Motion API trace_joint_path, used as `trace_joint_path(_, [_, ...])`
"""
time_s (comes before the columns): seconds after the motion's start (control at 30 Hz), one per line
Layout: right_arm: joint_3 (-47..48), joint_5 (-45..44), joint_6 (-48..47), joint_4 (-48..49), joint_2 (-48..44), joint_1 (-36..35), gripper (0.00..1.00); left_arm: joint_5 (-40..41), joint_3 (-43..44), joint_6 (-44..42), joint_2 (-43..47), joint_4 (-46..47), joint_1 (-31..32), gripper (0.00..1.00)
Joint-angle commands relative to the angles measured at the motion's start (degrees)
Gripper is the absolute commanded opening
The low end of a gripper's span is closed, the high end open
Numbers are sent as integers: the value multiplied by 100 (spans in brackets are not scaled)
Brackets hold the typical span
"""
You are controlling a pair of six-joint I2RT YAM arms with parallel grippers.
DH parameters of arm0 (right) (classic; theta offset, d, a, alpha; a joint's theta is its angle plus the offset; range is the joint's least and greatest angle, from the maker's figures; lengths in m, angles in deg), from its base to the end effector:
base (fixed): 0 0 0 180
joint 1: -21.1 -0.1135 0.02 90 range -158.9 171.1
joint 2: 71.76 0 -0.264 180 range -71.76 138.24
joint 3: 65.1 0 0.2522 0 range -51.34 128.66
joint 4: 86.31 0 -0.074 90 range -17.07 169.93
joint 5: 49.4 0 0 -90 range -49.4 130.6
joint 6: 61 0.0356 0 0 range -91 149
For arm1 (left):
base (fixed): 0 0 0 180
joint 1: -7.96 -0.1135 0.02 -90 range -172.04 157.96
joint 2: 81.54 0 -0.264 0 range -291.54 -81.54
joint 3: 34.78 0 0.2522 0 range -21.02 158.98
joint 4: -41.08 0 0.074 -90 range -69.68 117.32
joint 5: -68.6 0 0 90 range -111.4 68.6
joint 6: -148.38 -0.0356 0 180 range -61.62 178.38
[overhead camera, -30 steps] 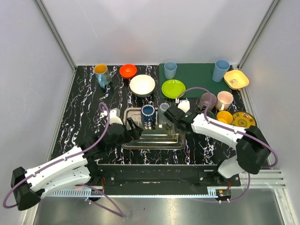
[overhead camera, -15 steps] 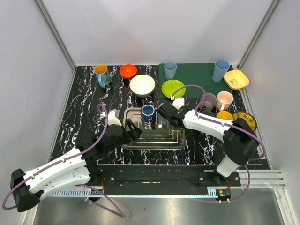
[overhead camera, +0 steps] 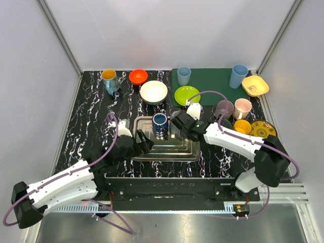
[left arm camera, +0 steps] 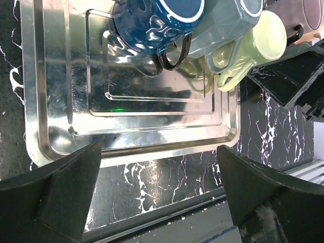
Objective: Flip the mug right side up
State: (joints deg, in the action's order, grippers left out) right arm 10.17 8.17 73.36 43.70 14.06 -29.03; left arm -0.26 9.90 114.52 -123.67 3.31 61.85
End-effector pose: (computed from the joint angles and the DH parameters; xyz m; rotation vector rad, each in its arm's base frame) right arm 0.2069 0.2179 0.2400 0.0622 2.3956 -0.0105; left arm 0.1069 -0.1247 0.2400 -0.2577 2.2109 -0.7035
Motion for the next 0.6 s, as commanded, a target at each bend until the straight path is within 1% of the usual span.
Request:
trace_joint_path(0.0, [124,-291,187,10,137,-58,57,91,-77,-33,-190,484,-19,99])
trace_joint_path(0.1, [-8,-229,257,63,-82,-137,57,336,28,-164,-602,713,-27,98])
trace_joint_path(0.17, [-43,-125,179,107,-293,-181,56,495,186,-147,-1031,626,-28,97])
trace_joint_path(0.2, [-61,7,48,351,-355,-181,56,626,395,-95,-1173,547,-36,95])
trace_joint_path(0.23, [-157,443,-162,632,-469,-216,54,706,502,-16,-1279,433,-36,95])
trace_joint_path(0.27, [-175,656,-460,809,-496,-251,53,759,581,150,-1419,241,-36,95])
trace_joint_path(0.3, [-184,893,-681,1228,-505,-313,53,846,643,221,-1430,187,-36,95])
trace_joint_path(0.33, [-158,1200,-874,1380,-418,-383,53,873,635,352,-1430,151,-36,95])
trace_joint_path(0.4, [61,1387,-1367,1539,-216,-620,55,848,522,380,-1237,98,-36,95])
trace_joint_path(0.43, [184,1449,-1490,1514,90,-673,56,830,477,371,-1158,81,-36,96])
trace_joint_path(0.57, [633,1441,-2044,1434,812,-726,61,768,249,424,-527,-208,-36,96])
